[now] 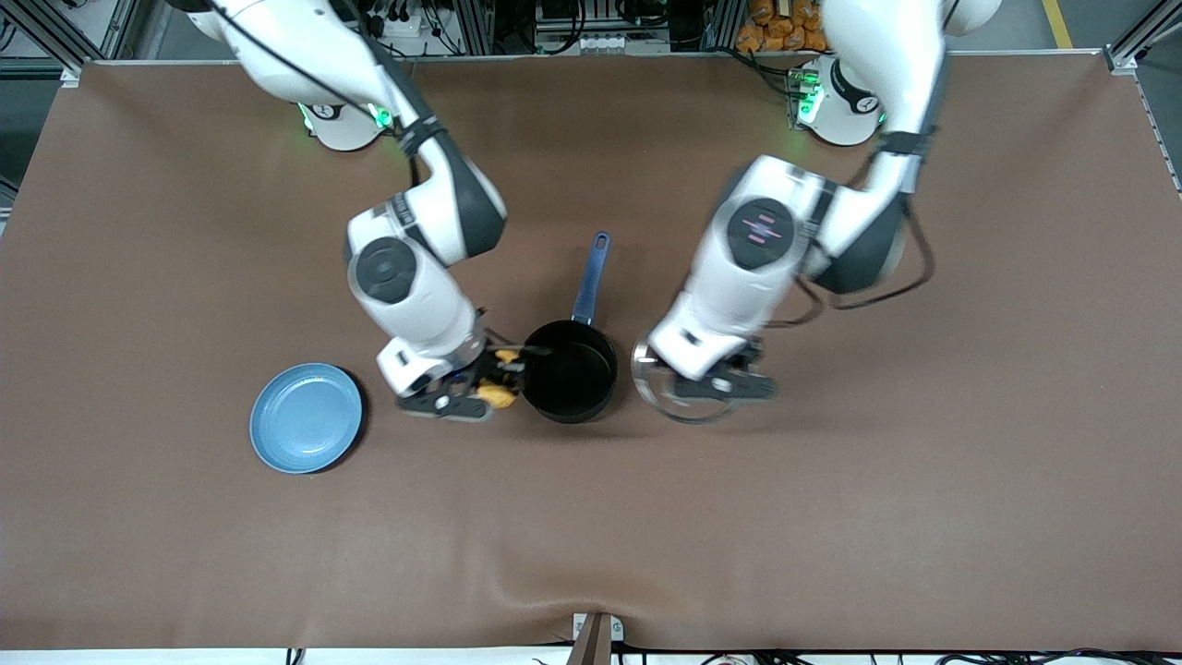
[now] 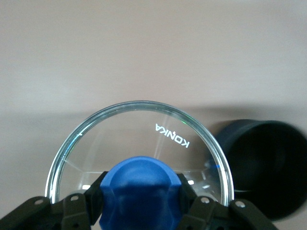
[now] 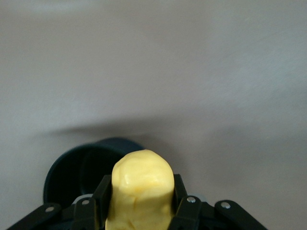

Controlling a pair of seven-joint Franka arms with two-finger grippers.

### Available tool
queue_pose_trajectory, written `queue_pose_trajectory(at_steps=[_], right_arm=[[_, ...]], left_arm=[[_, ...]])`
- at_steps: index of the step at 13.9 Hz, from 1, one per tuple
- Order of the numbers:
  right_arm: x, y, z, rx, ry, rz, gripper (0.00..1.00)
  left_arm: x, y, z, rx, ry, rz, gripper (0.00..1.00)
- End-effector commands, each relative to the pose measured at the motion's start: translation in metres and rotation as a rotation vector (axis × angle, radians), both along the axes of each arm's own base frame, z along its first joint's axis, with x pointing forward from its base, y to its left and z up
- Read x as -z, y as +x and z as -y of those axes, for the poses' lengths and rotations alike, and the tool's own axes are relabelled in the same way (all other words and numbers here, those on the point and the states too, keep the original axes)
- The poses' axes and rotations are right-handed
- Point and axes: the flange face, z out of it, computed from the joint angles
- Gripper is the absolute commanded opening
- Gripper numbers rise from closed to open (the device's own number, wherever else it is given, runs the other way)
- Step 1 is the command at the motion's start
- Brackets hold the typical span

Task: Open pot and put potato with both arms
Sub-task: 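Lower the potato into the pot while the left gripper sets the lid down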

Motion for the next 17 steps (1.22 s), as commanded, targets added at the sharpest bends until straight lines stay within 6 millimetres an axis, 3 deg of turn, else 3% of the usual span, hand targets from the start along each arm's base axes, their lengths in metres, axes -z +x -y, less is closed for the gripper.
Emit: queue_pose_trajectory(at_steps=[1,3,6,10,17], right_arm=[[0.011,-0.012,-0.032,-0.012,-0.061,0.061,0.00],[0.034,-0.028,-0.058,-0.045,-0.091,0.073,0.00],[0.062,-0.038,-0.081,-0.063,-0.070,0.108,0.00],[0.092,-0.048,-0.095,-0.069,-0.070,0.129,0.00],[0.136,-0.065,-0.110,-0.054,-0.142,0.167,0.00]], left_arm=[[-0.016,-0.029,-0.075,-0.020,-0.006,-0.041,0.00],[-0.001,-0.039,-0.123,-0.080,0.004,-0.088,0.00],[0.041,-0.046,-0.165,-0.037,0.015,-0.082,0.00],[0.102,-0.062,-0.179,-0.031,0.018,-0.032,0.00],[0.164,-0.056,-0.202,-0.032,0.046,0.006,0.00]])
